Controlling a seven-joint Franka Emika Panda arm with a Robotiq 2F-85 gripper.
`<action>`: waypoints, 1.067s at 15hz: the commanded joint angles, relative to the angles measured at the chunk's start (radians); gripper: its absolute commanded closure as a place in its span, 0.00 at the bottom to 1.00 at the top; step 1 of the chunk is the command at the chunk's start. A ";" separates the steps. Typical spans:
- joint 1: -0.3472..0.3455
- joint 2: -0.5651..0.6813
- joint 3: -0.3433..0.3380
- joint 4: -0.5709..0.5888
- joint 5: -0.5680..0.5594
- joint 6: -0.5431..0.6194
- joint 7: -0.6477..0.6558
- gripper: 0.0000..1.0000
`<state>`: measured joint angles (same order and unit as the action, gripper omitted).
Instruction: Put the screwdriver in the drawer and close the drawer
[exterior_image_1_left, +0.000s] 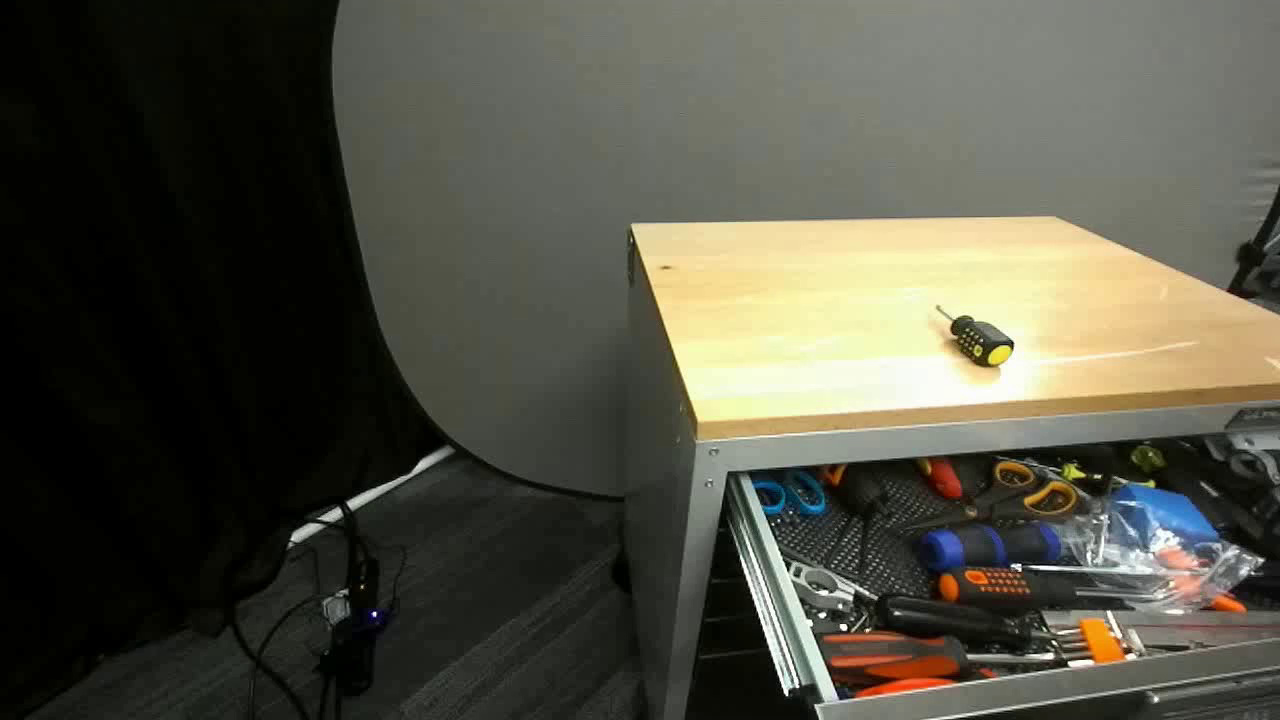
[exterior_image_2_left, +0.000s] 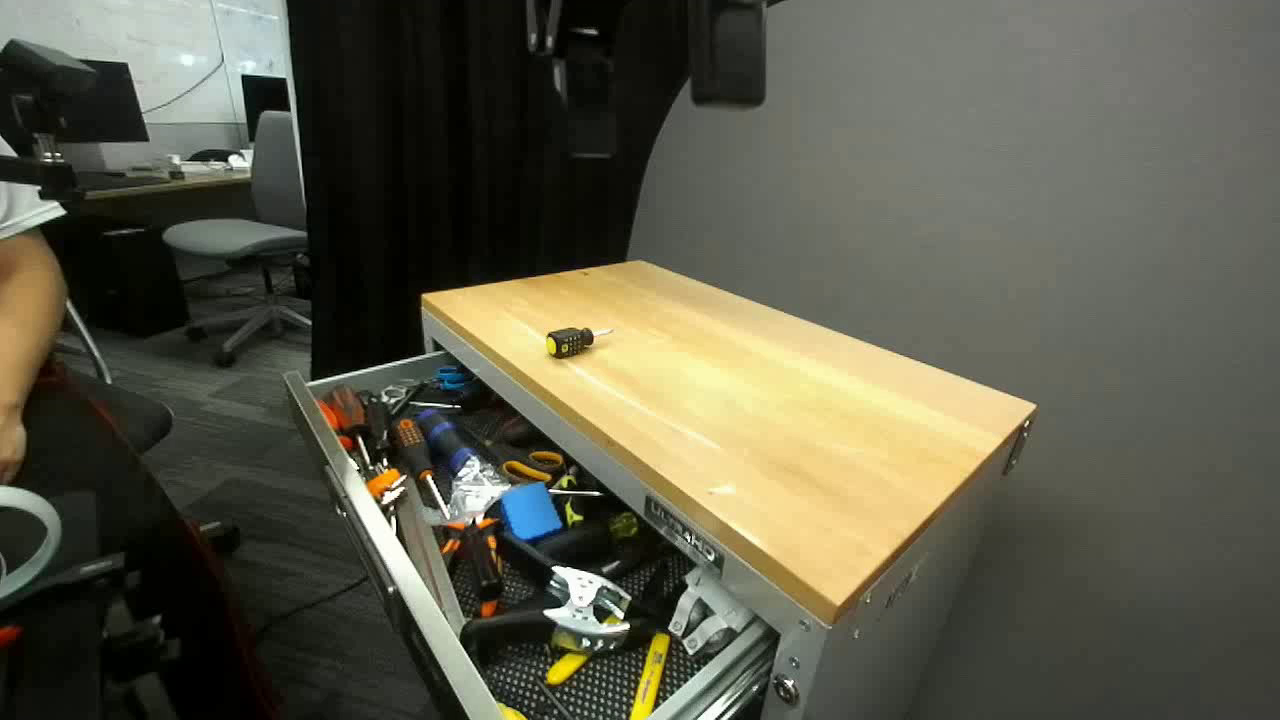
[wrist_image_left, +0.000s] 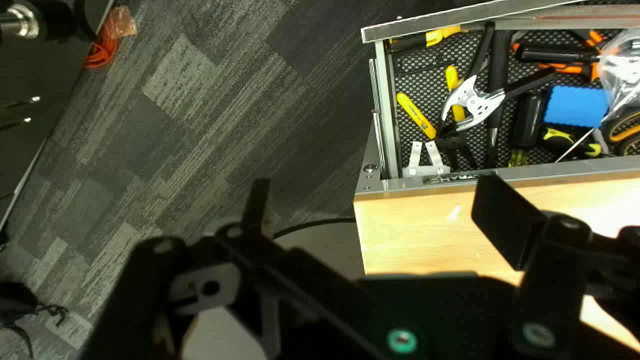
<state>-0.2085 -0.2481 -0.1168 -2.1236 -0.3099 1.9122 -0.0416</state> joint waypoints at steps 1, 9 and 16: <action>0.015 0.000 -0.013 0.006 -0.003 -0.004 0.002 0.00; 0.055 0.067 0.006 0.027 0.086 0.015 0.018 0.00; 0.171 0.235 0.082 0.026 0.276 0.141 0.027 0.00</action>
<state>-0.0673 -0.0759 -0.0578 -2.1177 -0.0851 2.0012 -0.0256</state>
